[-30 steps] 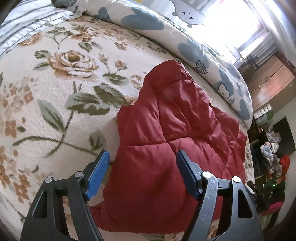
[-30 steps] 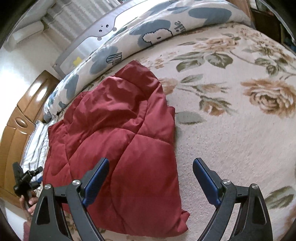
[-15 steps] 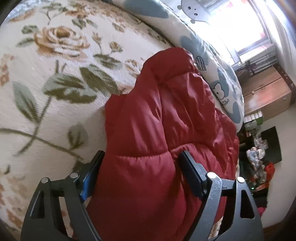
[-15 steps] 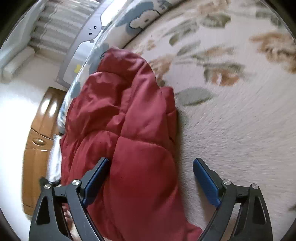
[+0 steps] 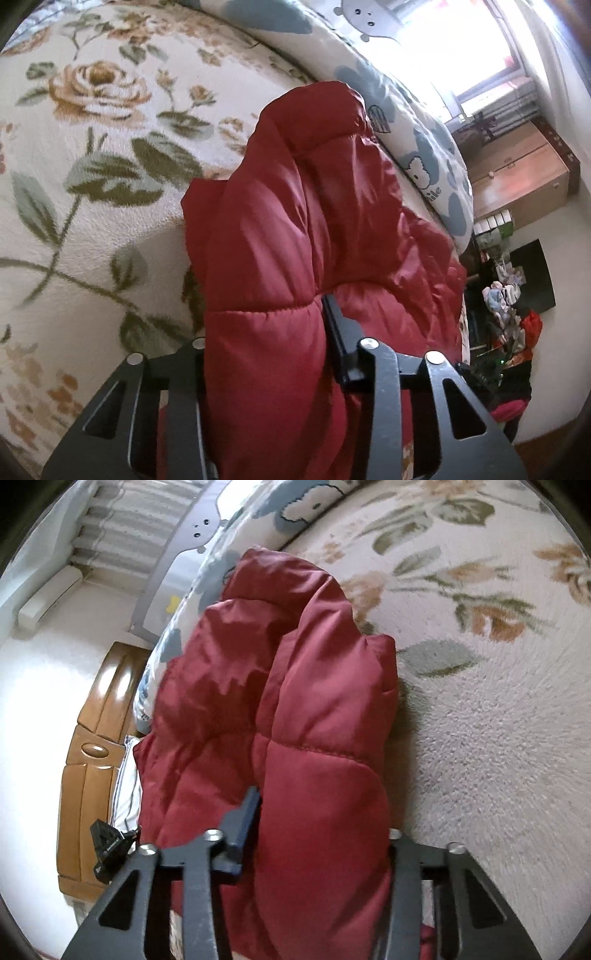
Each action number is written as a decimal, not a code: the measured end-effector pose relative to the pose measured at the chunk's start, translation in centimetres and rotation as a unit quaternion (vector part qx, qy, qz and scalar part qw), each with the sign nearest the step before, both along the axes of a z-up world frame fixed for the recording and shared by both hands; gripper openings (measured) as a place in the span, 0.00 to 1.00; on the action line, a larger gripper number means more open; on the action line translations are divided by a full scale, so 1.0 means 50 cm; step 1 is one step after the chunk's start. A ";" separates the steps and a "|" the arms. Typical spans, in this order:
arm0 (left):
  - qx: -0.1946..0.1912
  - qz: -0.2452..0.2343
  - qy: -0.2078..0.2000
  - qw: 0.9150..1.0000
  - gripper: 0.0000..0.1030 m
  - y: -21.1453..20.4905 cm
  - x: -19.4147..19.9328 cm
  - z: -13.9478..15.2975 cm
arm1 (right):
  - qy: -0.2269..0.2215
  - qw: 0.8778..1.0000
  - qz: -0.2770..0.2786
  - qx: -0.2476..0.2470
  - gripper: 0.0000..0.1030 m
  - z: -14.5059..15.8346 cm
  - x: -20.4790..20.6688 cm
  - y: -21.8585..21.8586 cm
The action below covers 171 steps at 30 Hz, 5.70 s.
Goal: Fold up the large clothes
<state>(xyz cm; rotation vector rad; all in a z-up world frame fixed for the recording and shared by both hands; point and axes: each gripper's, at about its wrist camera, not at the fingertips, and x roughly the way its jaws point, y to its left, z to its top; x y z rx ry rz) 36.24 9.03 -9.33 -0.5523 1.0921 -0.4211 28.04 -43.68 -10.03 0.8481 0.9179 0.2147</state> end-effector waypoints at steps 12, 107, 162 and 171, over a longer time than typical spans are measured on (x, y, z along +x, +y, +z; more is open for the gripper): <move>-0.007 -0.039 -0.031 0.999 0.29 0.046 -0.156 0.090 | -0.019 0.999 0.036 -0.015 0.33 0.090 -0.137 0.040; 0.231 -0.020 -0.019 0.972 0.19 -0.063 -0.097 0.025 | 0.011 0.969 -0.068 -0.235 0.15 0.054 -0.073 0.060; 0.210 -0.102 -0.054 0.971 0.25 -0.092 -0.477 0.066 | -0.017 0.944 0.032 -0.327 0.63 0.059 -0.370 0.267; 0.228 -0.095 -0.054 0.968 0.25 -0.101 -0.465 0.025 | -0.015 0.951 0.028 -0.306 0.64 0.059 -0.378 0.256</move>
